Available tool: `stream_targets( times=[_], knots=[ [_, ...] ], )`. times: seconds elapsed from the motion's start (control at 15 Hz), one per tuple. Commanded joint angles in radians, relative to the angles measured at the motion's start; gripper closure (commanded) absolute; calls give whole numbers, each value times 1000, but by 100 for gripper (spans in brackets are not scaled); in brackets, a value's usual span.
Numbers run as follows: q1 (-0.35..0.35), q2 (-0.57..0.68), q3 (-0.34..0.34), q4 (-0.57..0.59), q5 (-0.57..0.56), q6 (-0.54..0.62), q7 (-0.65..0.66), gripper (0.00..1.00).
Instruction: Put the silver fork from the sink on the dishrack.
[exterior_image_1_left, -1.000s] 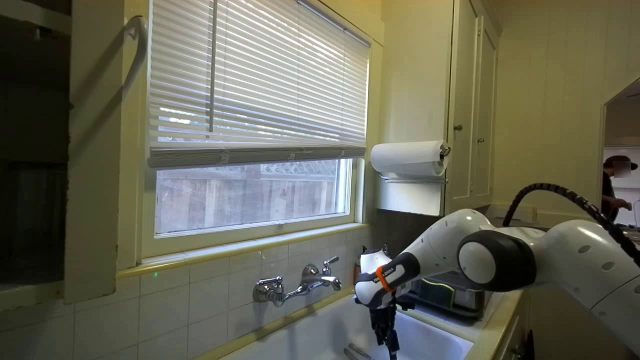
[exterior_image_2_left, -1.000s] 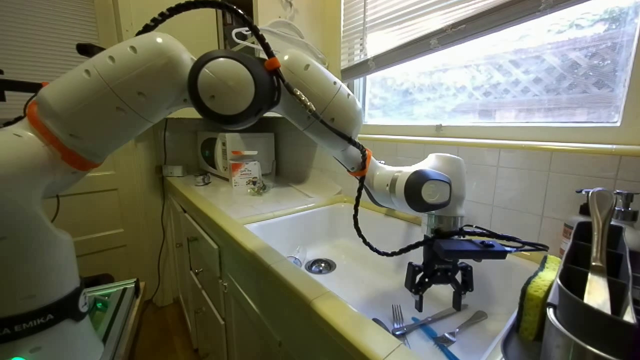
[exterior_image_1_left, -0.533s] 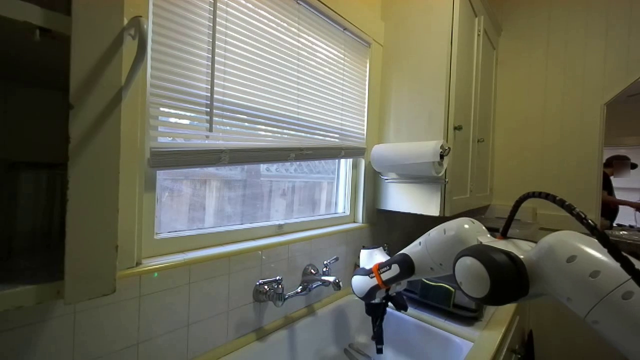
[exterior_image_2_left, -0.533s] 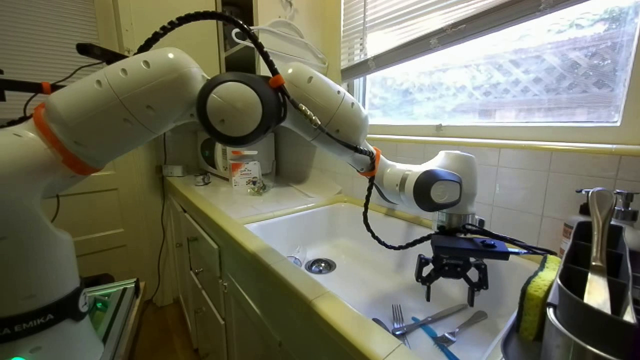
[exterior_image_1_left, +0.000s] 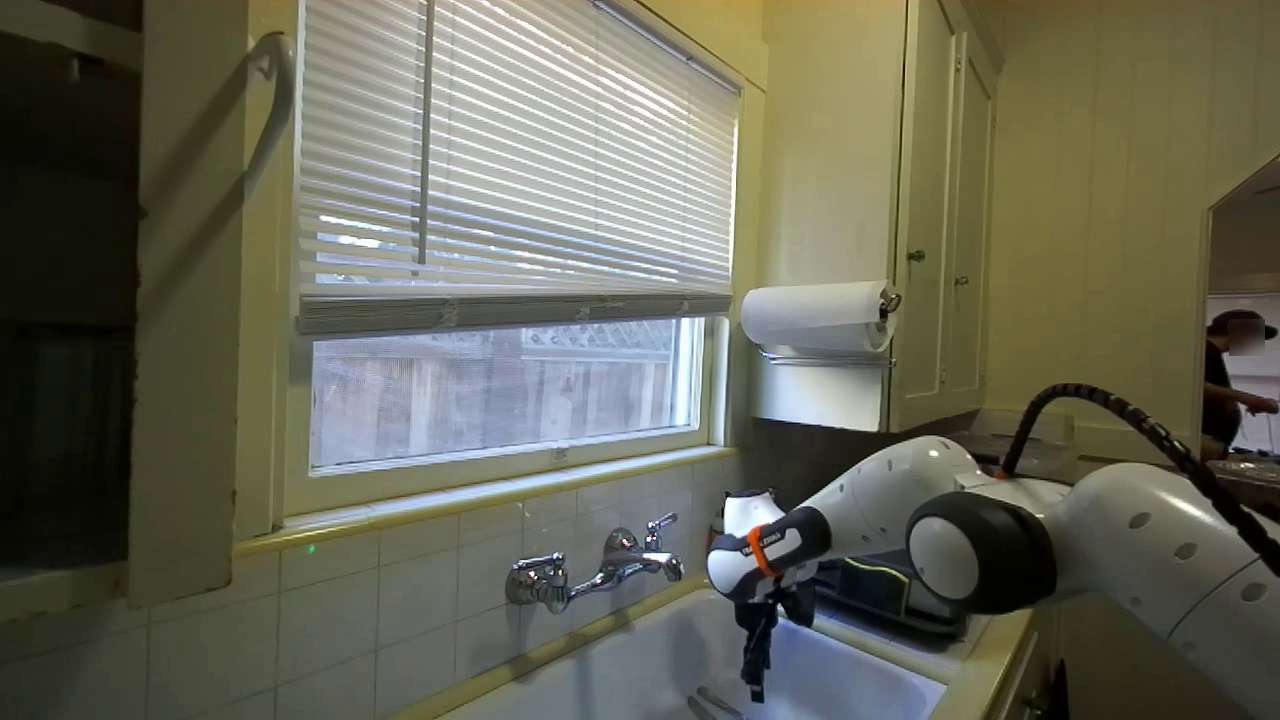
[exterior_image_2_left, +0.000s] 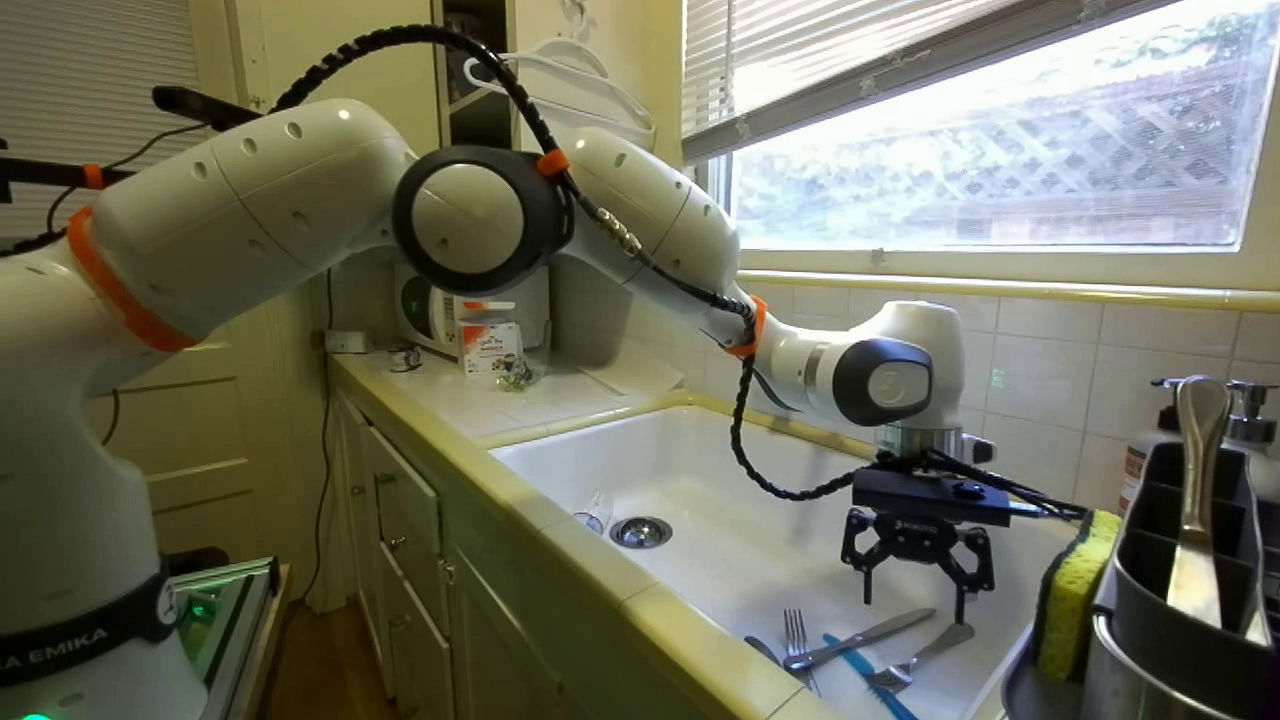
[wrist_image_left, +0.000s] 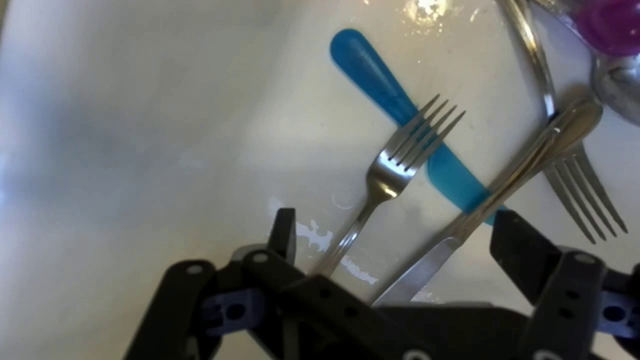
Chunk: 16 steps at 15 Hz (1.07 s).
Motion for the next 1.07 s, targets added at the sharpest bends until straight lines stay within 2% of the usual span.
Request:
stream_targets(
  times=[0.0, 0.27, 0.6, 0.73, 0.8, 0.93, 1.0],
  knots=[
    [-15, 54, 40, 67, 72, -12, 142, 0],
    [-20, 102, 58, 118, 119, 5, 312, 0],
    [-40, 156, 40, 185, 149, 29, 514, 2],
    [-41, 185, 38, 231, 137, 16, 527, 9],
    [-42, 201, 42, 256, 134, 4, 523, 22],
    [-34, 235, 35, 305, 114, -14, 503, 22],
    [-27, 249, 27, 324, 105, -18, 508, 31]
  ],
)
